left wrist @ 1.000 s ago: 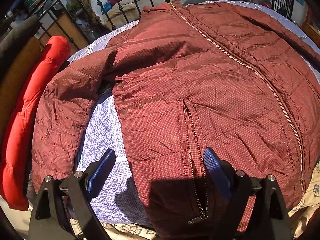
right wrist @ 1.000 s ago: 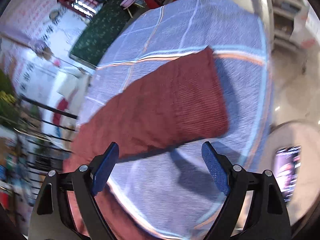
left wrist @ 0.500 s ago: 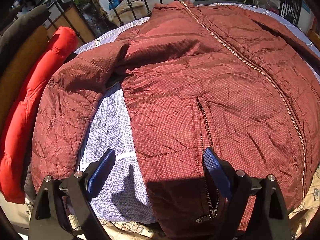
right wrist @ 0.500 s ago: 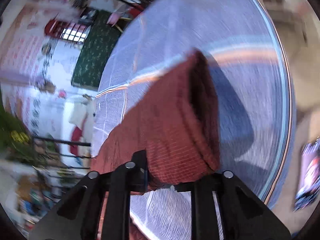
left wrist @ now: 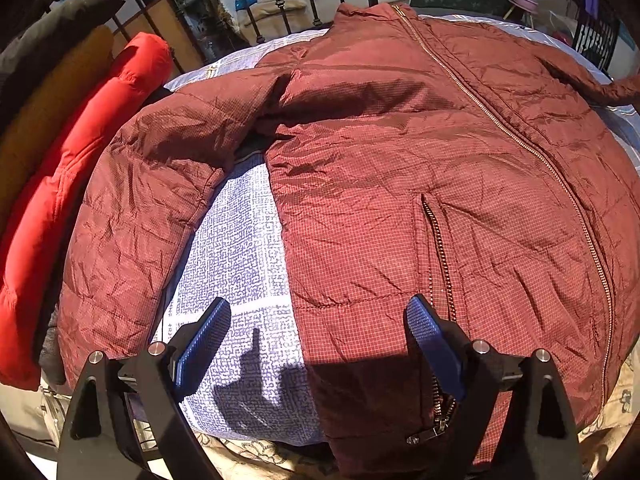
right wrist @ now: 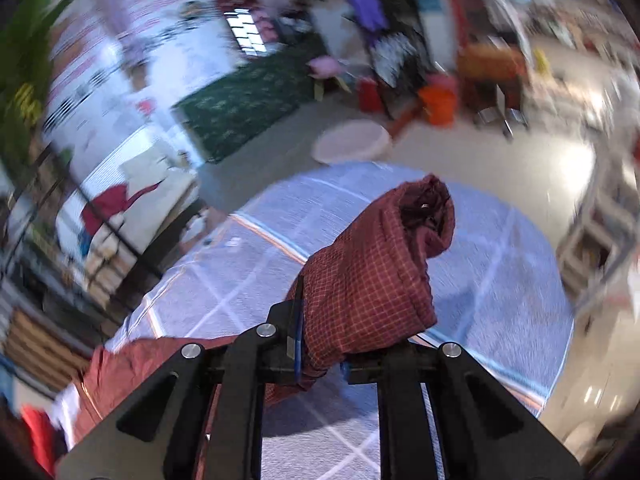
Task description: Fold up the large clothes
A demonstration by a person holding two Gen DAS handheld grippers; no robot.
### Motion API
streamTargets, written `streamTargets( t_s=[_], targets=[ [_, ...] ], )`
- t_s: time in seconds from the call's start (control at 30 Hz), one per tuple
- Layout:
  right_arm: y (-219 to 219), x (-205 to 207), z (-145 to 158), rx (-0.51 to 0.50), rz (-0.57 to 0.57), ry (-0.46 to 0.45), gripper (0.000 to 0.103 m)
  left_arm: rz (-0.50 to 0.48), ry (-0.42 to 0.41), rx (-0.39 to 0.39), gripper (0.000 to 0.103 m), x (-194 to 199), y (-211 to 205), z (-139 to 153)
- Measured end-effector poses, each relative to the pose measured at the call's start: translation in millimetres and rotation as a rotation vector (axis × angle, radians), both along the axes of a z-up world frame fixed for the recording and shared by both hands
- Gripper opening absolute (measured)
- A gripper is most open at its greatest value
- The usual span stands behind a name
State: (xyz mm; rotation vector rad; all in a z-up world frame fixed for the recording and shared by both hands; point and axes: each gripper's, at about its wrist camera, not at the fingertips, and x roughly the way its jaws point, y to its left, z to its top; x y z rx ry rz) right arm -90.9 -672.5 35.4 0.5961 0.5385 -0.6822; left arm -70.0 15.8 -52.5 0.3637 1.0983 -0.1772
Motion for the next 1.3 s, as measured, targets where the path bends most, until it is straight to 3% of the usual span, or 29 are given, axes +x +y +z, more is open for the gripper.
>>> streamTargets(
  t_s=[0.23,0.4,0.53,0.7,0.93,1.03,1.1,1.13,1.17,1.3],
  targets=[
    [111,57,92,-0.187,0.284,-0.137,0.013,-0.020,-0.029,-0.015,0.088,-5,-5,6],
    [237,107,158,-0.284,0.630,-0.266,0.013,0.014,-0.040,-0.039,0.088,-5,5,11],
    [338,155,166,-0.352,0.853,-0.257,0.013,0.050,-0.046,-0.055,0.088,-3,18,13],
    [452,220,101,-0.377,1.038,-0.096,0.013,0.112,-0.056,-0.074,0.088,-1,44,15],
    [558,241,-25,-0.447,1.119,0.154,0.015,0.193,-0.039,-0.087,0.088,2,79,5],
    [591,245,-66,-0.512,1.149,0.255,0.030,0.204,-0.024,-0.090,0.088,6,85,-1],
    [614,239,-88,-0.578,1.162,0.301,0.066,0.200,-0.031,-0.090,0.088,6,85,-1],
    [623,234,-97,-0.599,1.171,0.319,0.077,0.197,-0.035,-0.091,0.088,6,85,0],
    [631,229,-107,-0.608,1.189,0.337,0.082,0.194,-0.040,-0.094,0.088,6,84,1],
    [635,210,-122,-0.620,1.205,0.357,0.082,0.187,-0.041,-0.091,0.088,7,82,0]
  ],
)
